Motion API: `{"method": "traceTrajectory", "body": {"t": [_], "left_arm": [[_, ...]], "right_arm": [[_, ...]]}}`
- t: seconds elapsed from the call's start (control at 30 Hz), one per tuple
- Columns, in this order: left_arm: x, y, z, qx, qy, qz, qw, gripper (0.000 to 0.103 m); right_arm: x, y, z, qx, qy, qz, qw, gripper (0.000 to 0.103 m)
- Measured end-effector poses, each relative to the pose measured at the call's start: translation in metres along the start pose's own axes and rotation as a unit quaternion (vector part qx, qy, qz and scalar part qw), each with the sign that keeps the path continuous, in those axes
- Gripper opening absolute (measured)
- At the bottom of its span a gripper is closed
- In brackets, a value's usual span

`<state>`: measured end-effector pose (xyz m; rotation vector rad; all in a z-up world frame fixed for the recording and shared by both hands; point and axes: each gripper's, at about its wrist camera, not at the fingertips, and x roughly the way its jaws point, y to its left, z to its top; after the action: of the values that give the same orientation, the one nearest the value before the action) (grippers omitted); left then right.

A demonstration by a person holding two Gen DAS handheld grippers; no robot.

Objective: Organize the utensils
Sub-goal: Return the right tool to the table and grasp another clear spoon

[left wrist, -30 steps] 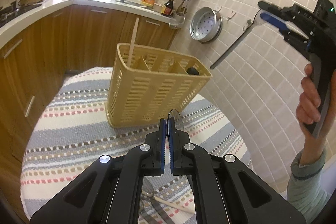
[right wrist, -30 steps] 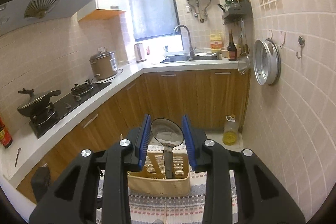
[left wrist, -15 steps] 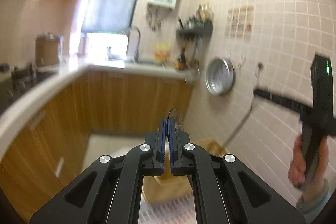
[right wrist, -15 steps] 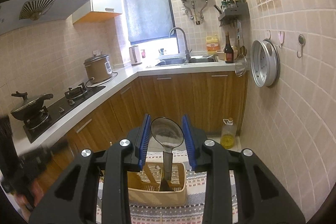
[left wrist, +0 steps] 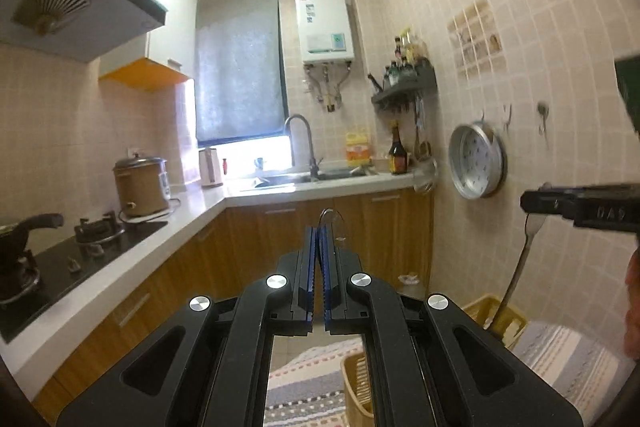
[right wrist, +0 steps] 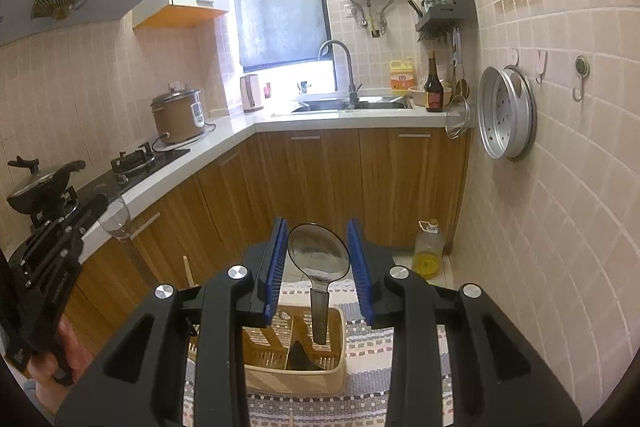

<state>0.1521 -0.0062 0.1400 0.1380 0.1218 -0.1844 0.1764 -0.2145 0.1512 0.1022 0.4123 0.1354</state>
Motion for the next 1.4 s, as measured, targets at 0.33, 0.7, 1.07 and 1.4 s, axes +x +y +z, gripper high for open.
{"method": "traceTrajectory", "body": {"t": [0.33, 0.7, 1.07, 1.4], "left_arm": [[-0.033, 0.012, -0.01, -0.023, 0.024, -0.036, 0.9988, 0.056], [-0.091, 0.045, -0.033, -0.11, 0.141, -0.068, 0.9815, 0.056], [-0.079, 0.045, -0.162, -0.189, 0.344, -0.118, 0.9123, 0.031], [-0.059, -0.002, -0.193, -0.135, 0.387, -0.13, 0.9028, 0.031]], "right_arm": [[-0.018, -0.011, -0.009, 0.027, 0.023, 0.029, 0.999, 0.064], [-0.068, 0.02, -0.038, -0.003, 0.069, 0.03, 0.997, 0.064], [-0.038, 0.04, -0.117, -0.035, 0.197, 0.047, 0.979, 0.042], [0.031, 0.023, -0.196, 0.021, 0.351, 0.08, 0.933, 0.04]]}}
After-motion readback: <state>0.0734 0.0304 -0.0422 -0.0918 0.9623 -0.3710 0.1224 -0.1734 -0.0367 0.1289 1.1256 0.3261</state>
